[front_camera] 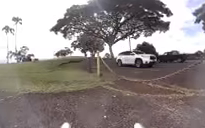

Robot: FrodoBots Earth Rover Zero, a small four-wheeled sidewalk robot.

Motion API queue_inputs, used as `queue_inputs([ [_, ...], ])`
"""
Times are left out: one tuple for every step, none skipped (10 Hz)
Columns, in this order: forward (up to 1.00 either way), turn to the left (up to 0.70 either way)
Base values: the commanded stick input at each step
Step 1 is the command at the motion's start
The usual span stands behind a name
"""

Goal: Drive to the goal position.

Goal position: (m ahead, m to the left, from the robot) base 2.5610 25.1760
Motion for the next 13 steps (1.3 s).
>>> queue_inputs([
  [0.0,0.7],
  [0.0,0.7],
  [0.0,0.7],
  [0.0,0.7],
  [0.0,0.7],
  [0.0,0.7],
  [0.0,0.7],
  [0.0,0.7],
  [0.0,0.7],
  [0.0,0.7],
  [0.0,0.7],
  [0.0,0.7],
  [0.0,0.7],
])
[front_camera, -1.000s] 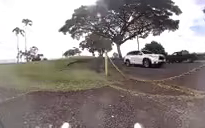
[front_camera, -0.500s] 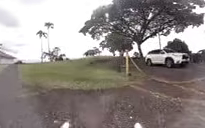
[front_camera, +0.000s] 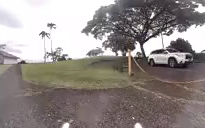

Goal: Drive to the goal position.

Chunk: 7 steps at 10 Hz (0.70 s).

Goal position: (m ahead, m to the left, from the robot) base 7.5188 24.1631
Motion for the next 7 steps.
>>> queue_inputs([
  [0.0,0.7],
  [0.0,0.7],
  [0.0,0.7],
  [0.0,0.7],
  [0.0,0.7],
  [0.0,0.7],
  [0.0,0.7],
])
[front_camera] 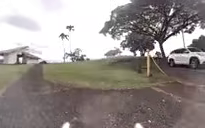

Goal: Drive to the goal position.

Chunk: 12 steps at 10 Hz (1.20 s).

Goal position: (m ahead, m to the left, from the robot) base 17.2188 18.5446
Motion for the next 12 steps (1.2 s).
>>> queue_inputs([
  [0.0,0.7],
  [0.0,0.7],
  [0.0,0.7],
  [0.0,0.7],
  [0.0,0.7],
  [0.0,0.7],
  [0.0,0.7],
  [0.0,0.32],
  [0.0,0.0],
  [0.0,0.0],
  [0.0,0.0],
  [0.08,0.0],
])
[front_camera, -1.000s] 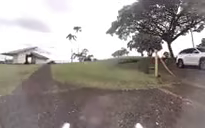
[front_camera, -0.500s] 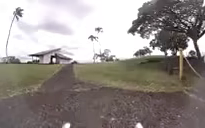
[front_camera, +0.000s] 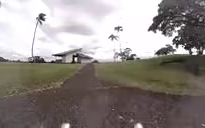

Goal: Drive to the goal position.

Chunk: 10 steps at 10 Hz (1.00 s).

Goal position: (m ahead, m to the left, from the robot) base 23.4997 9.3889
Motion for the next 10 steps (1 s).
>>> queue_inputs([
  [0.37,0.0],
  [0.7,0.0],
  [0.7,0.0],
  [0.7,0.0],
  [0.7,0.0],
  [0.7,0.0],
  [0.7,0.0],
  [0.7,0.0],
  [0.7,0.0],
  [0.7,0.0],
])
